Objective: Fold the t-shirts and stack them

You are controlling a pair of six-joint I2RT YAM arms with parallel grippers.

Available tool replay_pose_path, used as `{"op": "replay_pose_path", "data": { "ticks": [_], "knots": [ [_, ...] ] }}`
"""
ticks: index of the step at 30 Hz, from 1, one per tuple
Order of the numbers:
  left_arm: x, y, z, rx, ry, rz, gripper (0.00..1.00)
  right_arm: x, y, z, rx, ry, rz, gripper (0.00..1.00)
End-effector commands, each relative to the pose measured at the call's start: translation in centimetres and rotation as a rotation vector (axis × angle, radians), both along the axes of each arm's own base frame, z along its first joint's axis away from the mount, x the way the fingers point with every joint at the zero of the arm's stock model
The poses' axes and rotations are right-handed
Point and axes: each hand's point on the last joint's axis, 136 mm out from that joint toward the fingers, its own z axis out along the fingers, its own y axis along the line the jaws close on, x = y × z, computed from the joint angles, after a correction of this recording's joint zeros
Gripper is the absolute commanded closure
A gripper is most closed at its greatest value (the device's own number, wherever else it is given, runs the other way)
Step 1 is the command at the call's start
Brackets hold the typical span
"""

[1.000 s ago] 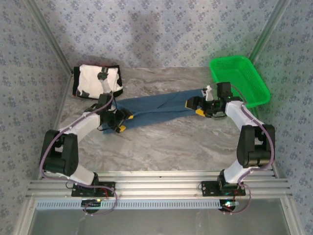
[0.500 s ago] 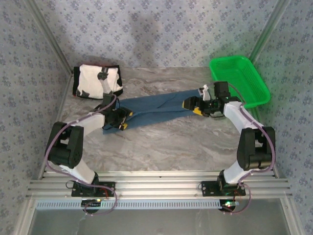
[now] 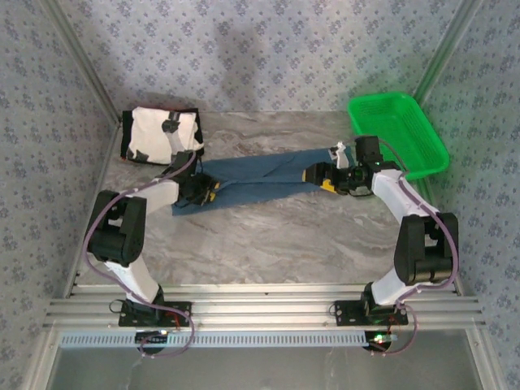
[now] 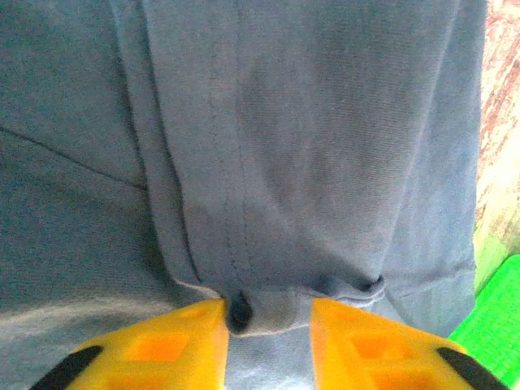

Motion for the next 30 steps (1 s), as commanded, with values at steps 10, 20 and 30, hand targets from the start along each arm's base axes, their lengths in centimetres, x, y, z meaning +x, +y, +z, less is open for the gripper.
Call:
{"op": "replay_pose_path", "data": {
  "ticks": [10,20,30],
  "knots": [
    [-0.2,-0.5,0.0,-0.018,0.007,0.003,0.74,-1.1,0.3,-0.2,0.006,0.018,0.027,0.0],
    [2.4,-1.7,1.4,0.028,-0.023,-0.108,0.96,-1.9,0.3,-0.4,0.011,0.03,0.037,0.0],
    [5.0,-3.4,0.4,0.131,0.035,-0.377,0.96,-2.2,0.3,-0.7,0.01,0.041,0.036,0.0]
  ]
}}
